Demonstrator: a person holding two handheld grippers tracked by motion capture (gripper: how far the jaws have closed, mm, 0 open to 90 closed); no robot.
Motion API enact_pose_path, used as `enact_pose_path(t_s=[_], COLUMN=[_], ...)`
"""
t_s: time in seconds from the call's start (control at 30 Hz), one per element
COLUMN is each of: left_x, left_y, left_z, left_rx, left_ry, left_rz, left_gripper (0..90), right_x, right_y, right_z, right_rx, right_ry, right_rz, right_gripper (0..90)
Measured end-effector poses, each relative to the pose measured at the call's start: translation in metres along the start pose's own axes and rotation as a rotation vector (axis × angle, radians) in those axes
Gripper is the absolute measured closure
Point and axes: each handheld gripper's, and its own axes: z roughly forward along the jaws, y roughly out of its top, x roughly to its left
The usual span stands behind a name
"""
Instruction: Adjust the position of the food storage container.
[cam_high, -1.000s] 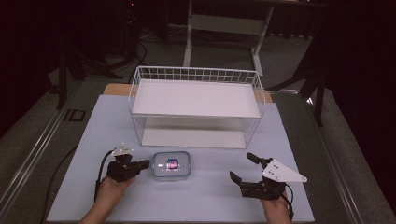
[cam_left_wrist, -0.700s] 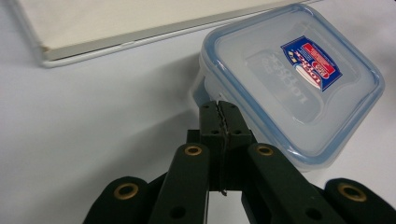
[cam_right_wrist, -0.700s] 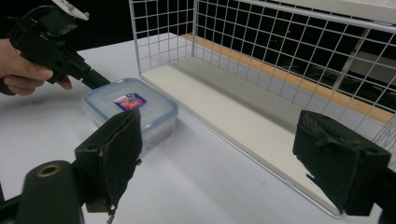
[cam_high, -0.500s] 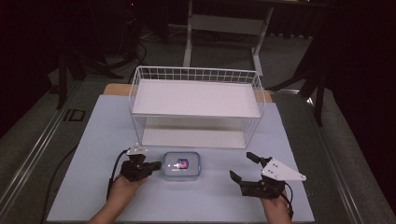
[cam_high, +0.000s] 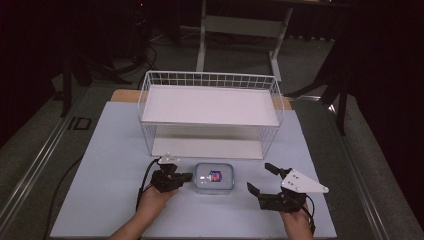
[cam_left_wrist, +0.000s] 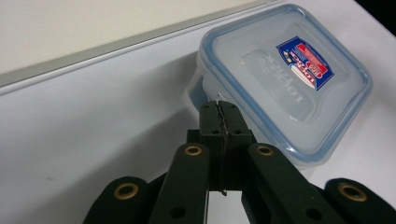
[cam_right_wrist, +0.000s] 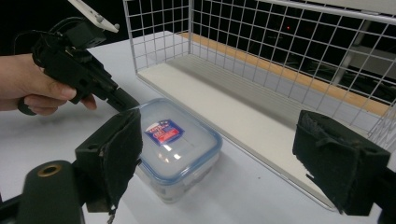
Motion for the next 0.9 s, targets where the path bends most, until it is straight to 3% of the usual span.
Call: enact_pose_path(t_s=[0.33,0.6,0.9], left_x=[-0.007,-0.013,-0.012], left_y=[-0.014,-0.011,-0.004], left_z=[-0.001,0.013,0.024], left_rx=[0.018,0.045,0.024], left_ry=[-0.012,-0.017,-0.010], left_rz=[-0.002,0.010,-0.001], left_gripper=[90.0,90.0,90.0], right_x=[-0.001,0.000,0.000], right_y=[-0.001,-0.001,-0.002], right_z=[0.000,0.000,-0.002], right_rx=[0.004,0.008,0.007], right_ry=[0.000,0.004,0.008], right_rz=[0.002,0.003,0.009], right_gripper=[15.9,15.9,15.9])
